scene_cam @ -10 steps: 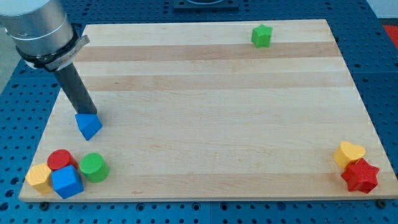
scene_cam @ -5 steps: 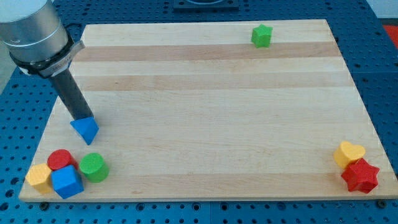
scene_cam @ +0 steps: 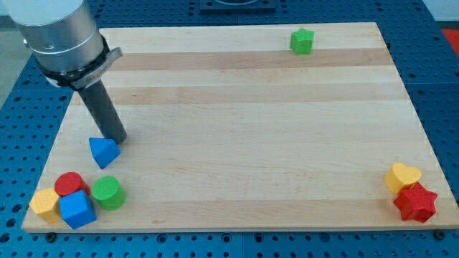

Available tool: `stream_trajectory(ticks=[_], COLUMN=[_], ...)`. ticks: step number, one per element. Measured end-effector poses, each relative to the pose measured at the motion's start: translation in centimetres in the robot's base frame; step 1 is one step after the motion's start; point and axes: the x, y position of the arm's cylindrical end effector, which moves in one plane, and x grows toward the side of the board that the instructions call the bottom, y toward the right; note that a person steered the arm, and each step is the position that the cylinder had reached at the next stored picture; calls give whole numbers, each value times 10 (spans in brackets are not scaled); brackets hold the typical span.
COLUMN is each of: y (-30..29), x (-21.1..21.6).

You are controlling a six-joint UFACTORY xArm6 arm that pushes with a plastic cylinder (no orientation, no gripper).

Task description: Push the blue triangle closer to the green circle

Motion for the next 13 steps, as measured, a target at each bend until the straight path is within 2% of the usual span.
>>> stream_trajectory(ticks=[1, 3, 13], y=[-29, -41, 25], x=[-5, 4, 13])
